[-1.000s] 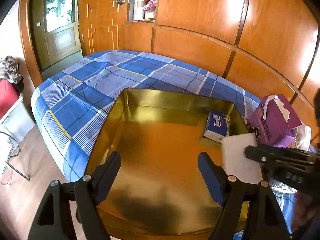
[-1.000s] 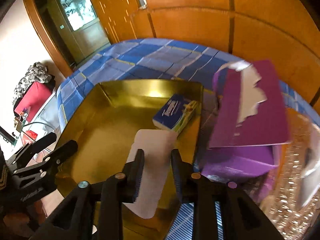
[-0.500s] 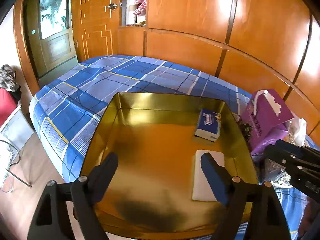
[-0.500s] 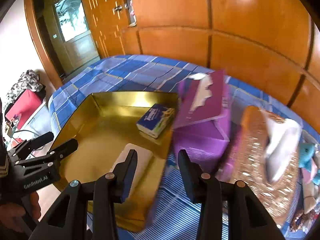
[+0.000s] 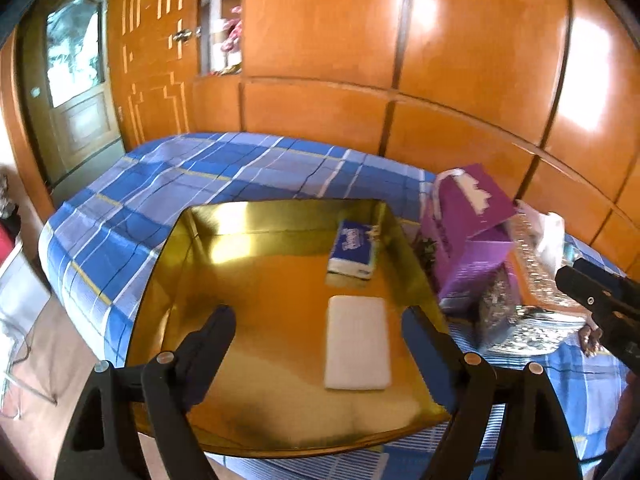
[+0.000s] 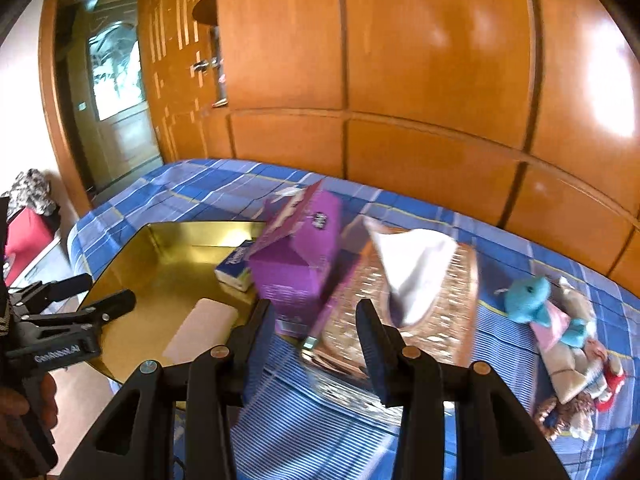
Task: Organize soft objects
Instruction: 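Carry the white soap with the right tool into the gold tray and release, then move the left tool to the brown scrunchie and grasp it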
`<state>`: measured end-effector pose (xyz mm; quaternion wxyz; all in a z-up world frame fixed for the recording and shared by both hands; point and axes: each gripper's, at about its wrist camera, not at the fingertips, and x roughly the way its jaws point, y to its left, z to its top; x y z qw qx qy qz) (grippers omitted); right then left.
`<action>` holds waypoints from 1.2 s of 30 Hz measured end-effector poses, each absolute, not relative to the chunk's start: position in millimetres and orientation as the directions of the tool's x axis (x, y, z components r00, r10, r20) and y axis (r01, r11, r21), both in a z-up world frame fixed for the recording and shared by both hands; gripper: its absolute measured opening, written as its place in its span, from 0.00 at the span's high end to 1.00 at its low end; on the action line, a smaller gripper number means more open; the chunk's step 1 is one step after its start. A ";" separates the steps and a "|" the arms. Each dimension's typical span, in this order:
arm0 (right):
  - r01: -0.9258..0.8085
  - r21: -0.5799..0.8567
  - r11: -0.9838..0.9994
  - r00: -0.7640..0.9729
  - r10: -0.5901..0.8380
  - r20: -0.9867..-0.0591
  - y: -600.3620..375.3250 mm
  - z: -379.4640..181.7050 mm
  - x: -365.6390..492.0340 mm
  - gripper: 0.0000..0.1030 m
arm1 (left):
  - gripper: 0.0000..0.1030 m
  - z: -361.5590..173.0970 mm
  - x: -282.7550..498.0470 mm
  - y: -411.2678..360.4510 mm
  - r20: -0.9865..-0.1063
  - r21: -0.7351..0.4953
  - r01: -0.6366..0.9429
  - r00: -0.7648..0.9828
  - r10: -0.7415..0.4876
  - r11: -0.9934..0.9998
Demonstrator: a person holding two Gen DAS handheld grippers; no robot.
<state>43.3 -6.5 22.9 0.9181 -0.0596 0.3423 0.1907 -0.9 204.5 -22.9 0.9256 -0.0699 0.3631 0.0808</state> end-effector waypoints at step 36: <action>0.372 0.036 0.928 0.518 -0.175 -0.837 -316.2 -83.3 -58.6 0.59 | 0.40 -29.4 42.4 -118.0 -0.775 -0.086 0.639 0.439 -0.454 0.764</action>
